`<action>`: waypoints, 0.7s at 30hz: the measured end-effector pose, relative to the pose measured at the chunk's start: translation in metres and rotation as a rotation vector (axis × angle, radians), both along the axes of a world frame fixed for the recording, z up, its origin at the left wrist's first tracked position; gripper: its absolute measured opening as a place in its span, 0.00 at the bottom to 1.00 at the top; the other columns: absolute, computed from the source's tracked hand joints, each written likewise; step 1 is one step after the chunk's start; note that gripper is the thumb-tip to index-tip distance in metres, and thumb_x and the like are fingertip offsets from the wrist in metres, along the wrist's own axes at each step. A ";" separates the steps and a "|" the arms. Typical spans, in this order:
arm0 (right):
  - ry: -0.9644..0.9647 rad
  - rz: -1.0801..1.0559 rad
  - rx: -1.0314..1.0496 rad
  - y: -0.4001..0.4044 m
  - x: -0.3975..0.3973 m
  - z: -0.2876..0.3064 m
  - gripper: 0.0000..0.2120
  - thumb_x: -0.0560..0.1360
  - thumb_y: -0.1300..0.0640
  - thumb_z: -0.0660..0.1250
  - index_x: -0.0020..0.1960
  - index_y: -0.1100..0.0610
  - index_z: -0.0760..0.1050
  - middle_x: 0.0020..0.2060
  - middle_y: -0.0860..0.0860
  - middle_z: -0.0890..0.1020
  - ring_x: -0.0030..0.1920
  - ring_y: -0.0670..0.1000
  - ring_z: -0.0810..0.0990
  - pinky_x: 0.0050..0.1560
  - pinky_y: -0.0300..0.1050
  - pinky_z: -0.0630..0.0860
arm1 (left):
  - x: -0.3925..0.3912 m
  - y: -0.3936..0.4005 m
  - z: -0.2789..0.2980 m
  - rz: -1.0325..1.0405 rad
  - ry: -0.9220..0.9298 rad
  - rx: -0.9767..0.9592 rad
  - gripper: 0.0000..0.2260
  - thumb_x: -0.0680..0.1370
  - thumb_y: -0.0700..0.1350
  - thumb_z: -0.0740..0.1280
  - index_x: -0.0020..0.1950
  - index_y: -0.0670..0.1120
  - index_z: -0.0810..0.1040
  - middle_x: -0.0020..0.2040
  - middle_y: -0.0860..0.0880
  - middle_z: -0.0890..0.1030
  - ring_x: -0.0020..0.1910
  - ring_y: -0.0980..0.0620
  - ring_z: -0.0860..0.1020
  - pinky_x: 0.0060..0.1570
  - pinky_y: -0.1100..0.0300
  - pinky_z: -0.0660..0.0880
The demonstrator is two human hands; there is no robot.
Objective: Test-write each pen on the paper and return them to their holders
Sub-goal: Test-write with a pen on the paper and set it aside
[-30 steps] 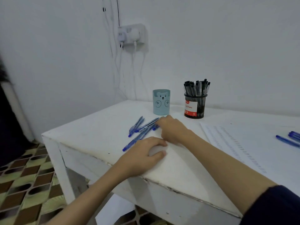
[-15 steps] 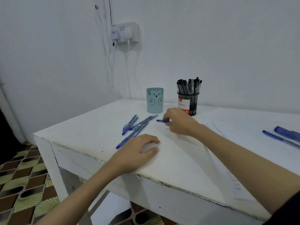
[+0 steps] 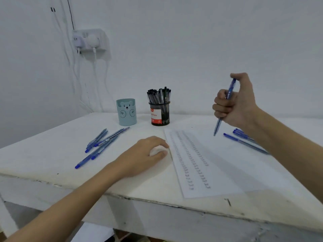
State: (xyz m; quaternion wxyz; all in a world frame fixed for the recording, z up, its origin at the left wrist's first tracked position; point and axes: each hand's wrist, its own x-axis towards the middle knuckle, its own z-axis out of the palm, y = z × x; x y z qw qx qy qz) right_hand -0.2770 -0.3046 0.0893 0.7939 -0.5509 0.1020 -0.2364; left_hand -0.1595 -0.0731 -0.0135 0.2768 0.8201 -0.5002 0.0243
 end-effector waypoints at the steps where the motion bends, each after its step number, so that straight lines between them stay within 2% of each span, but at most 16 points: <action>1: -0.032 -0.014 0.078 -0.004 -0.005 -0.002 0.15 0.63 0.45 0.60 0.28 0.56 0.64 0.18 0.47 0.55 0.19 0.47 0.51 0.24 0.35 0.49 | -0.001 -0.012 0.000 -0.011 0.007 0.014 0.11 0.79 0.57 0.59 0.59 0.60 0.74 0.61 0.65 0.72 0.60 0.63 0.70 0.63 0.58 0.68; 3: -0.068 -0.063 0.163 -0.012 -0.014 -0.006 0.11 0.60 0.48 0.60 0.32 0.57 0.67 0.17 0.47 0.55 0.19 0.47 0.51 0.23 0.34 0.49 | -0.004 -0.036 0.001 -0.033 0.024 0.048 0.12 0.79 0.57 0.58 0.61 0.59 0.73 0.63 0.63 0.71 0.61 0.62 0.70 0.63 0.58 0.67; 4: -0.075 -0.082 0.179 -0.014 -0.017 -0.008 0.12 0.63 0.48 0.60 0.34 0.58 0.70 0.18 0.47 0.55 0.18 0.47 0.52 0.23 0.33 0.49 | -0.004 -0.045 0.001 -0.038 0.028 0.070 0.12 0.79 0.57 0.57 0.62 0.59 0.72 0.65 0.63 0.70 0.62 0.61 0.69 0.63 0.58 0.67; 6: -0.082 -0.104 0.194 -0.020 -0.021 -0.012 0.19 0.71 0.43 0.60 0.42 0.60 0.75 0.18 0.47 0.56 0.19 0.46 0.52 0.22 0.35 0.49 | -0.002 -0.063 0.002 -0.047 0.033 0.125 0.13 0.79 0.57 0.57 0.64 0.60 0.70 0.67 0.62 0.69 0.63 0.61 0.67 0.64 0.58 0.65; 8: -0.068 -0.106 0.168 -0.025 -0.021 -0.016 0.26 0.73 0.38 0.62 0.51 0.62 0.77 0.19 0.47 0.61 0.18 0.46 0.53 0.21 0.37 0.52 | 0.001 -0.076 0.003 -0.066 0.056 0.204 0.15 0.80 0.55 0.57 0.67 0.59 0.68 0.70 0.60 0.66 0.66 0.60 0.65 0.65 0.61 0.62; 9: -0.061 -0.114 0.145 -0.027 -0.019 -0.019 0.27 0.74 0.40 0.63 0.56 0.64 0.76 0.19 0.48 0.66 0.18 0.45 0.54 0.21 0.36 0.53 | 0.003 -0.080 0.003 -0.077 0.070 0.239 0.16 0.80 0.54 0.57 0.69 0.59 0.66 0.71 0.59 0.65 0.68 0.59 0.64 0.65 0.61 0.60; 11: -0.059 -0.127 0.122 -0.035 -0.016 -0.026 0.20 0.78 0.52 0.61 0.60 0.67 0.75 0.23 0.52 0.77 0.16 0.45 0.62 0.21 0.35 0.61 | 0.004 -0.091 0.003 -0.096 0.099 0.279 0.17 0.81 0.53 0.57 0.70 0.58 0.65 0.73 0.58 0.63 0.70 0.58 0.62 0.65 0.62 0.58; 12: -0.042 -0.101 0.121 -0.037 -0.015 -0.029 0.18 0.79 0.55 0.57 0.59 0.68 0.75 0.27 0.55 0.81 0.19 0.46 0.69 0.25 0.36 0.67 | 0.004 -0.093 0.003 -0.099 0.109 0.282 0.18 0.81 0.53 0.57 0.71 0.58 0.65 0.73 0.57 0.63 0.71 0.57 0.61 0.65 0.63 0.57; 14: 0.045 -0.024 0.056 -0.038 -0.015 -0.037 0.23 0.79 0.52 0.50 0.53 0.66 0.78 0.35 0.59 0.84 0.30 0.53 0.81 0.37 0.43 0.74 | 0.006 -0.099 0.002 -0.099 0.081 0.281 0.17 0.80 0.54 0.57 0.70 0.59 0.65 0.73 0.57 0.64 0.71 0.57 0.62 0.68 0.61 0.58; 15: 0.122 -0.005 -0.020 -0.039 -0.015 -0.040 0.27 0.79 0.48 0.48 0.51 0.66 0.79 0.36 0.61 0.83 0.33 0.56 0.81 0.38 0.45 0.74 | 0.007 -0.101 0.001 -0.093 0.046 0.281 0.17 0.80 0.55 0.57 0.69 0.59 0.66 0.72 0.57 0.65 0.70 0.56 0.63 0.69 0.58 0.58; 17: 0.279 0.025 -0.176 -0.040 -0.016 -0.048 0.36 0.80 0.39 0.44 0.46 0.65 0.81 0.34 0.62 0.82 0.31 0.57 0.81 0.36 0.45 0.73 | 0.008 -0.101 0.001 -0.069 -0.029 0.292 0.17 0.79 0.59 0.57 0.68 0.62 0.66 0.70 0.58 0.66 0.68 0.55 0.64 0.69 0.53 0.61; 19: 0.343 0.032 -0.293 -0.038 -0.015 -0.054 0.36 0.79 0.36 0.49 0.45 0.65 0.81 0.36 0.62 0.83 0.33 0.57 0.82 0.37 0.44 0.76 | 0.008 -0.099 0.001 -0.028 -0.100 0.317 0.18 0.78 0.63 0.56 0.67 0.63 0.66 0.66 0.58 0.67 0.65 0.55 0.66 0.66 0.53 0.62; 21: 0.332 -0.039 -0.393 -0.032 -0.011 -0.061 0.22 0.78 0.44 0.62 0.41 0.62 0.79 0.35 0.59 0.82 0.31 0.54 0.81 0.37 0.41 0.76 | 0.011 -0.095 0.002 0.001 -0.159 0.334 0.22 0.75 0.68 0.54 0.66 0.63 0.66 0.62 0.58 0.67 0.62 0.55 0.66 0.63 0.56 0.61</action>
